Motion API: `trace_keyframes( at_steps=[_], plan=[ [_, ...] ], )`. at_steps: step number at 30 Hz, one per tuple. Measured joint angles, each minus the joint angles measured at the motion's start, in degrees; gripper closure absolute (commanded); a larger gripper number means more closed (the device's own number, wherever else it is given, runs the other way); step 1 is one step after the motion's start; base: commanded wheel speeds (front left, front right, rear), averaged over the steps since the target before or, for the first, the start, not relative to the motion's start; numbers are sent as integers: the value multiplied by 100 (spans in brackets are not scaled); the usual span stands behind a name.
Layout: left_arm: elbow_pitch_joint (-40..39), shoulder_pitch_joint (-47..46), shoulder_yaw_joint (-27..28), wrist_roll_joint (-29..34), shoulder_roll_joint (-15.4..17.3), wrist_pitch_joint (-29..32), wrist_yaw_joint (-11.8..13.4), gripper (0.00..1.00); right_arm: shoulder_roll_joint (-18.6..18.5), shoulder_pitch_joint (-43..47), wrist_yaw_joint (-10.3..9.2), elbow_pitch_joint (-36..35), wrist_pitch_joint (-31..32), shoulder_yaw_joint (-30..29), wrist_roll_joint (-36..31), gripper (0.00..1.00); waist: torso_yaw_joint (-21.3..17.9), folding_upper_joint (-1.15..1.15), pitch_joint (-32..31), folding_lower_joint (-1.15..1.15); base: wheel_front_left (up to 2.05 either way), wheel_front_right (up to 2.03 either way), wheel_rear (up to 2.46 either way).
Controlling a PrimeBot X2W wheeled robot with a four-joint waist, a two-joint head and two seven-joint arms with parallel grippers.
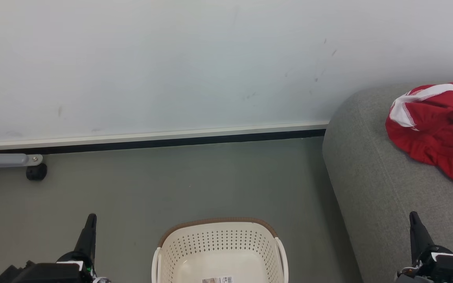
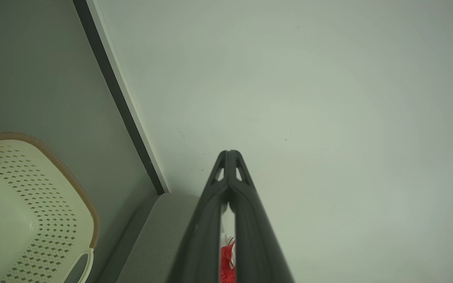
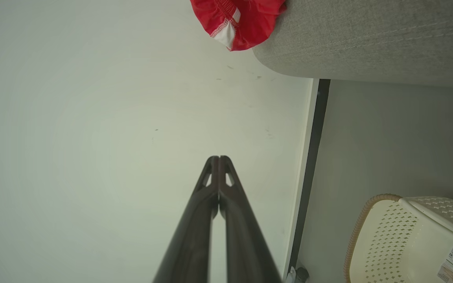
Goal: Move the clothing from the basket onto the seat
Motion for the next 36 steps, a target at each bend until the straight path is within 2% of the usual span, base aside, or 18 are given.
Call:
trace_keyframes(
  at_steps=[36],
  plan=[
    [7, 0, -1, -1, -3, 0, -41, 100, 1, 0, 0, 0, -1, 1, 1, 100, 0, 0, -1, 0, 0, 0, 0]
  ],
)
